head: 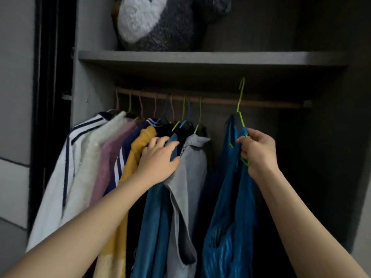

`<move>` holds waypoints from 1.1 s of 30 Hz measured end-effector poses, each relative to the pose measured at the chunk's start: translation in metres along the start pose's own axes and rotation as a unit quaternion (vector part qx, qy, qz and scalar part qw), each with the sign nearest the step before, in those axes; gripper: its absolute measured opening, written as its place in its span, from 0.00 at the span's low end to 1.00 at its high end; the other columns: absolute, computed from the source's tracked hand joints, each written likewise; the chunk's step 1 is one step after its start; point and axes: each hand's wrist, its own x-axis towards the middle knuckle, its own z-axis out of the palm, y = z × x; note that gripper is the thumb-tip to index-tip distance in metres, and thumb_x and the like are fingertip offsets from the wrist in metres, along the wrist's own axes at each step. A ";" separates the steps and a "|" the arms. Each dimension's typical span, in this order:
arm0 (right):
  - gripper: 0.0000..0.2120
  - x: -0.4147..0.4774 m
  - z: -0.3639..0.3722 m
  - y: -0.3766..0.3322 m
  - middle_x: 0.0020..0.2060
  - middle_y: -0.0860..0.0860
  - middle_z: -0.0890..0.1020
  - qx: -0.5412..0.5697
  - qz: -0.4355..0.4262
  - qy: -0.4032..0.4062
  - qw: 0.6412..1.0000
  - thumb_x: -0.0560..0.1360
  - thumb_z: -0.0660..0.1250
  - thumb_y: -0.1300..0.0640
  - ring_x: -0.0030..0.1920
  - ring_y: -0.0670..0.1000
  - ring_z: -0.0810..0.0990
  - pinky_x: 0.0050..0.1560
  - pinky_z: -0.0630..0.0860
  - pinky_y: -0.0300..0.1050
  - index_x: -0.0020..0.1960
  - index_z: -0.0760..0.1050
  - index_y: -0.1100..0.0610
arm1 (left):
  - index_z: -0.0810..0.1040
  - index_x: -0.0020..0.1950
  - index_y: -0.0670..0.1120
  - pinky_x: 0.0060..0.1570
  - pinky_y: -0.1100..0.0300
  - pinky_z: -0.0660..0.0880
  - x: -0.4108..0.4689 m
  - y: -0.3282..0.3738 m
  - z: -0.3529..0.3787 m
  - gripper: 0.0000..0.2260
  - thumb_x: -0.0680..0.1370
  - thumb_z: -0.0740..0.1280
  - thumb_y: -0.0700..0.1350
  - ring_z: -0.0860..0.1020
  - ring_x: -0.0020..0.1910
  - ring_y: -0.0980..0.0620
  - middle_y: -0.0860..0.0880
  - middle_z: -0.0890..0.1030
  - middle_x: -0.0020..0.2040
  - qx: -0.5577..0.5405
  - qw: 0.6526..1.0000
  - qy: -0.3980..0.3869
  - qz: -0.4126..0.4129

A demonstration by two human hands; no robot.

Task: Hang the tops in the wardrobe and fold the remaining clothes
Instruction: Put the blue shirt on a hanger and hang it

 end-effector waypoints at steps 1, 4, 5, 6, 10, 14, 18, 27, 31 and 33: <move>0.18 0.012 0.003 0.004 0.34 0.48 0.76 -0.005 -0.001 0.001 1.000 0.76 0.62 0.66 0.29 0.43 0.70 0.23 0.66 0.32 0.66 0.71 0.60 | 0.61 0.74 0.52 0.65 0.53 0.58 0.012 0.000 0.007 0.23 0.80 0.58 0.54 0.55 0.71 0.48 0.49 0.60 0.74 0.014 1.000 -0.011 0.003; 0.19 0.039 0.015 0.017 0.36 0.46 0.76 -0.022 -0.017 -0.015 1.000 0.78 0.62 0.65 0.28 0.42 0.70 0.21 0.65 0.30 0.68 0.69 0.58 | 0.59 0.75 0.52 0.67 0.52 0.57 0.047 -0.006 0.027 0.24 0.79 0.58 0.55 0.53 0.72 0.47 0.48 0.57 0.75 0.044 0.999 -0.019 0.011; 0.19 0.046 0.020 0.020 0.36 0.46 0.76 -0.026 -0.018 -0.021 0.999 0.78 0.62 0.65 0.26 0.41 0.69 0.21 0.65 0.31 0.68 0.69 0.59 | 0.59 0.75 0.52 0.67 0.51 0.57 0.057 -0.008 0.030 0.24 0.79 0.58 0.55 0.52 0.73 0.47 0.48 0.56 0.76 0.050 0.998 -0.017 0.015; 0.19 0.053 0.025 0.021 0.36 0.47 0.76 -0.033 -0.017 -0.026 0.999 0.78 0.62 0.65 0.27 0.42 0.69 0.21 0.65 0.31 0.68 0.68 0.59 | 0.58 0.75 0.52 0.68 0.51 0.56 0.068 -0.011 0.032 0.25 0.79 0.57 0.56 0.52 0.73 0.47 0.48 0.56 0.76 0.055 0.998 -0.012 0.019; 0.19 0.072 0.048 0.026 0.37 0.50 0.76 -0.047 0.008 -0.021 0.999 0.78 0.60 0.68 0.27 0.44 0.66 0.21 0.63 0.33 0.68 0.68 0.62 | 0.59 0.75 0.52 0.67 0.50 0.56 0.097 -0.022 0.036 0.25 0.79 0.57 0.56 0.52 0.72 0.47 0.48 0.57 0.75 0.041 0.999 -0.013 0.023; 0.14 0.069 0.072 0.044 0.30 0.54 0.69 -0.027 0.028 -0.049 0.998 0.77 0.58 0.72 0.17 0.40 0.61 0.16 0.56 0.32 0.62 0.70 0.66 | 0.59 0.74 0.52 0.67 0.49 0.57 0.115 -0.035 0.047 0.25 0.79 0.58 0.56 0.53 0.72 0.47 0.48 0.58 0.74 0.012 0.999 -0.033 0.036; 0.11 0.057 0.089 0.063 0.29 0.56 0.68 -0.029 0.044 -0.053 0.997 0.75 0.57 0.74 0.16 0.41 0.61 0.16 0.56 0.32 0.42 0.72 0.60 | 0.61 0.74 0.52 0.65 0.50 0.59 0.128 -0.042 0.052 0.24 0.78 0.59 0.56 0.55 0.71 0.47 0.48 0.60 0.74 -0.008 0.997 -0.024 0.068; 0.15 0.053 0.055 0.048 0.49 0.60 0.81 -0.248 -0.029 0.029 0.968 0.79 0.61 0.57 0.47 0.44 0.80 0.51 0.75 0.38 0.64 0.71 0.61 | 0.65 0.72 0.51 0.65 0.51 0.59 0.135 -0.017 0.058 0.21 0.80 0.57 0.53 0.56 0.71 0.47 0.47 0.63 0.73 -0.084 0.982 0.001 0.171; 0.19 0.067 -0.026 0.022 0.62 0.63 0.71 -0.630 -0.065 0.279 0.722 0.78 0.61 0.51 0.64 0.63 0.66 0.61 0.65 0.56 0.64 0.72 0.60 | 0.67 0.70 0.51 0.65 0.51 0.58 0.131 0.004 0.056 0.20 0.79 0.57 0.55 0.56 0.70 0.49 0.49 0.64 0.72 -0.115 0.965 0.002 0.234; 0.19 0.068 -0.055 0.013 0.63 0.64 0.68 -0.669 0.000 0.293 0.684 0.77 0.62 0.53 0.65 0.64 0.64 0.62 0.65 0.58 0.63 0.70 0.63 | 0.70 0.68 0.52 0.65 0.50 0.58 0.131 0.013 0.055 0.19 0.79 0.56 0.56 0.57 0.70 0.49 0.49 0.66 0.71 -0.104 0.956 -0.020 0.275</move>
